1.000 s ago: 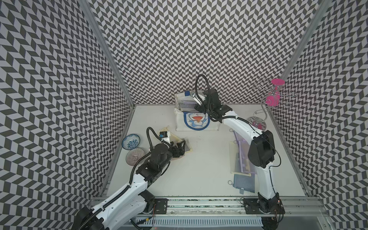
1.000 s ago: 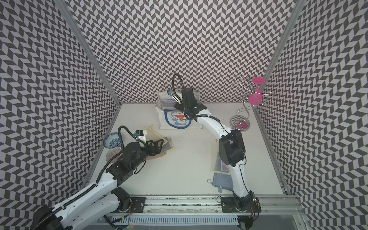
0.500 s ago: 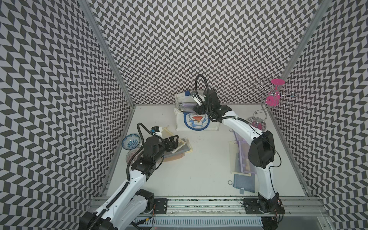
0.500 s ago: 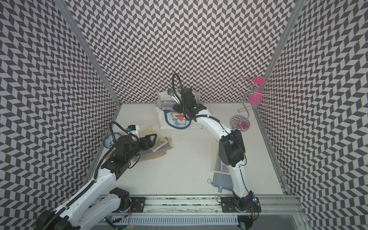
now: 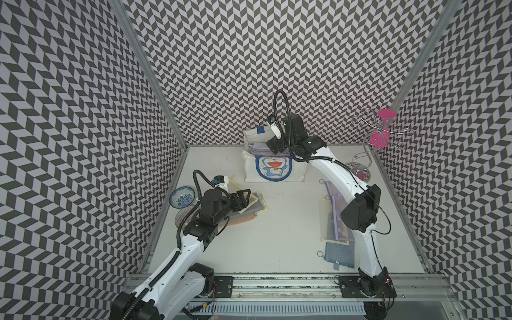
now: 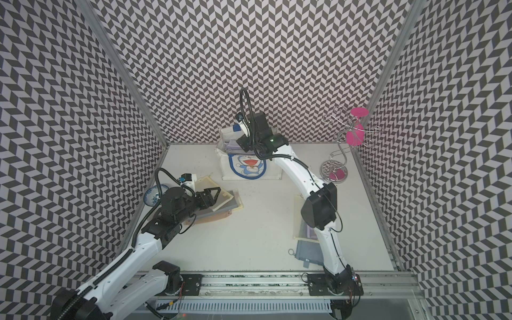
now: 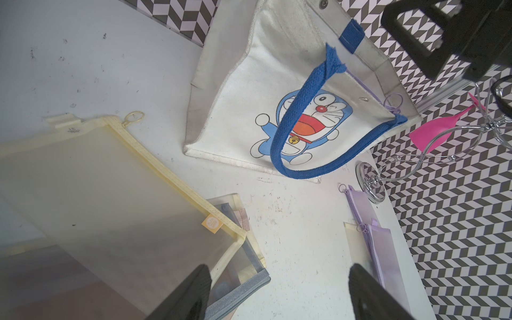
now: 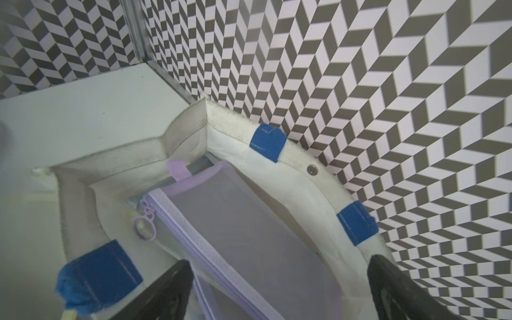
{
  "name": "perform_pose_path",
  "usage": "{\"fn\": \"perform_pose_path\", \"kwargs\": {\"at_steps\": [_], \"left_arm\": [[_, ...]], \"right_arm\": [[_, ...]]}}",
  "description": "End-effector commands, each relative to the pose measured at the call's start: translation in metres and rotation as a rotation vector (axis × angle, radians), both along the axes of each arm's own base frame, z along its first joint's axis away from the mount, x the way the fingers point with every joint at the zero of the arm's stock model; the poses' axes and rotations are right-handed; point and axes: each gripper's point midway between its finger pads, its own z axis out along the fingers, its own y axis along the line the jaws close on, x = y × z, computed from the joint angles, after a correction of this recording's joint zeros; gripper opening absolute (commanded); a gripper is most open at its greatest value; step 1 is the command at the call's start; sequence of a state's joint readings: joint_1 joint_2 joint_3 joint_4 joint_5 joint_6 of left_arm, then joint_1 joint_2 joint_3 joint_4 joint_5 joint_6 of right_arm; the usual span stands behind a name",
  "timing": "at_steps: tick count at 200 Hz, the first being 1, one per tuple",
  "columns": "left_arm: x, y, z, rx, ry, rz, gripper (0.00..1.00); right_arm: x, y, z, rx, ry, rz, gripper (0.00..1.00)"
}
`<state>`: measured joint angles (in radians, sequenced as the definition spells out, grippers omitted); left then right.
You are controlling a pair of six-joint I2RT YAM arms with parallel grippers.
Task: Put the pencil pouch into the canvas bag
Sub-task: Place the pencil pouch in the canvas bag, then pick up the pencil pouch.
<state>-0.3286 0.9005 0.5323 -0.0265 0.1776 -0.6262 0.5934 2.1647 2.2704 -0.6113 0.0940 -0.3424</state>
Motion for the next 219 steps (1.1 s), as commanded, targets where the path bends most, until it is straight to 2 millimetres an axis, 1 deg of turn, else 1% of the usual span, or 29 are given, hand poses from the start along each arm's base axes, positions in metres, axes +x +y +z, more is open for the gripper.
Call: {"fn": "perform_pose_path", "kwargs": {"at_steps": [1, 10, 14, 18, 20, 23, 25, 30, 33, 42, 53, 73, 75, 77, 83, 95, 104, 121, 141, 152, 170, 193, 211, 219], "left_arm": [[0.004, 0.004, -0.003, -0.002, 0.025, 0.012, 0.78], [0.007, 0.005, -0.009, -0.007, 0.054, 0.003, 0.77], [0.008, 0.007, -0.012, -0.010, 0.069, 0.001, 0.76], [0.009, 0.008, -0.016, -0.015, 0.087, -0.002, 0.75], [0.010, 0.009, -0.018, -0.017, 0.096, -0.003, 0.75], [0.010, 0.010, -0.020, -0.021, 0.111, -0.004, 0.74], [0.011, 0.011, -0.022, -0.024, 0.121, -0.005, 0.74], [0.012, 0.015, -0.027, -0.028, 0.146, 0.000, 0.73], [0.013, 0.017, -0.030, -0.031, 0.161, 0.003, 0.73], [0.015, 0.024, -0.037, -0.039, 0.198, 0.017, 0.73], [0.016, 0.035, -0.046, -0.049, 0.230, 0.049, 0.73], [0.018, 0.049, -0.060, -0.078, 0.275, 0.085, 0.71], [0.018, 0.050, -0.062, -0.080, 0.280, 0.088, 0.71], [0.018, 0.051, -0.063, -0.081, 0.285, 0.093, 0.70], [0.019, 0.055, -0.068, -0.087, 0.296, 0.106, 0.70], [0.020, 0.061, -0.076, -0.099, 0.318, 0.131, 0.68], [0.022, 0.065, -0.081, -0.107, 0.333, 0.150, 0.67], [0.025, 0.072, -0.094, -0.094, 0.361, 0.188, 0.67], [0.030, 0.084, -0.112, -0.077, 0.417, 0.254, 0.65], [0.035, 0.088, -0.117, -0.089, 0.427, 0.280, 0.65], [0.041, 0.090, -0.125, -0.089, 0.444, 0.291, 0.63], [0.046, 0.092, -0.136, -0.086, 0.464, 0.307, 0.62], [0.051, 0.095, -0.141, -0.096, 0.455, 0.327, 0.57], [0.053, 0.094, -0.145, -0.102, 0.463, 0.331, 0.57]], "right_arm": [[-0.036, 0.008, 0.050, 0.181, 0.016, 0.065, 0.99], [-0.051, 0.008, 0.063, 0.233, 0.021, 0.101, 0.99], [-0.057, 0.008, 0.064, 0.254, 0.028, 0.111, 0.99], [-0.065, 0.006, 0.070, 0.279, 0.025, 0.121, 0.99], [-0.068, 0.005, 0.069, 0.286, 0.030, 0.127, 0.99], [-0.074, 0.004, 0.075, 0.304, 0.025, 0.136, 0.99], [-0.077, 0.003, 0.073, 0.310, 0.029, 0.141, 0.99], [-0.086, 0.000, 0.077, 0.333, 0.023, 0.149, 0.99], [-0.091, -0.002, 0.075, 0.343, 0.027, 0.150, 0.99], [-0.106, -0.010, 0.079, 0.380, 0.017, 0.153, 0.99], [-0.125, -0.018, 0.077, 0.419, 0.010, 0.164, 0.99], [-0.161, -0.027, 0.070, 0.474, 0.010, 0.217, 0.99], [-0.164, -0.026, 0.065, 0.475, 0.017, 0.222, 0.99], [-0.168, -0.027, 0.066, 0.483, 0.013, 0.229, 0.99], [-0.180, -0.028, 0.060, 0.498, 0.017, 0.252, 0.99], [-0.197, -0.029, 0.049, 0.518, 0.026, 0.283, 0.99], [-0.206, -0.029, 0.039, 0.527, 0.037, 0.296, 0.99], [-0.216, -0.032, 0.023, 0.536, 0.061, 0.306, 0.99], [-0.224, -0.031, 0.013, 0.532, 0.089, 0.333, 0.99], [-0.228, -0.030, 0.011, 0.529, 0.095, 0.351, 0.99], [-0.233, -0.034, 0.013, 0.540, 0.074, 0.356, 0.99], [-0.235, -0.041, 0.014, 0.543, 0.046, 0.338, 0.99], [-0.235, -0.041, 0.010, 0.532, 0.049, 0.337, 0.99], [-0.234, -0.041, 0.009, 0.530, 0.052, 0.336, 0.99]]}}
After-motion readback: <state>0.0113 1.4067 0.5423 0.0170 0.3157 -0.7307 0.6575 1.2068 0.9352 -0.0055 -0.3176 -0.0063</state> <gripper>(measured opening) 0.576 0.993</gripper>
